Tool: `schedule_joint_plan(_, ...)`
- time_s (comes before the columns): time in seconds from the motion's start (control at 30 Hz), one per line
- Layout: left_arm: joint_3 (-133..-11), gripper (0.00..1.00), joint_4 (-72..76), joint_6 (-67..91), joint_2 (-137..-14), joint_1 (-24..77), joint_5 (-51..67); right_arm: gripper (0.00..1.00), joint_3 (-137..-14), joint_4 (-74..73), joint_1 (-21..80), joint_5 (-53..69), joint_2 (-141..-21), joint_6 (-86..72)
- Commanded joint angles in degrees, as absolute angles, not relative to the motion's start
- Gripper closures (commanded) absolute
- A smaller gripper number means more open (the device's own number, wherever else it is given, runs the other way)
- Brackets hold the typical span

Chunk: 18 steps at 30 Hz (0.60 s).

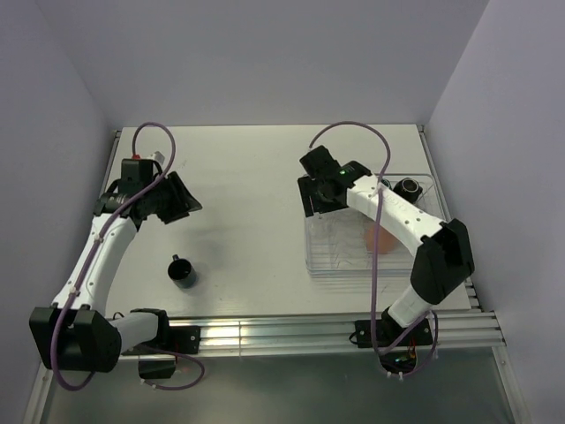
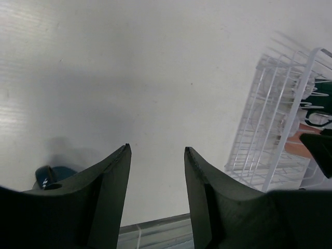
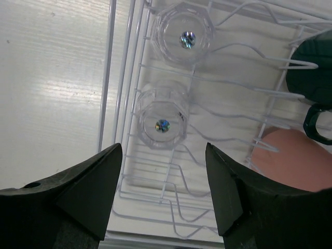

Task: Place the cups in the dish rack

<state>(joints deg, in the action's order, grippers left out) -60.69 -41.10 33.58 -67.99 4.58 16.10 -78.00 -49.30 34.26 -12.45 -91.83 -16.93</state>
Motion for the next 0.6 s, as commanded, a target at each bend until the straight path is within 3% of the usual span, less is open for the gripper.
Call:
schedule_joint_plan(0.0, -59.2, 0.49, -46.6, 36.3, -62.9, 4.7, 9.7, 0.27, -76.4, -48.3, 34.6, -13.1, -85.5, -17.6)
schedule_joint_plan(0.57, -49.2, 0.57, -57.2, 42.9, -51.9, 4.9, 2.9, 0.27, -69.7, -43.5, 34.6, -9.9, -75.1, -19.4)
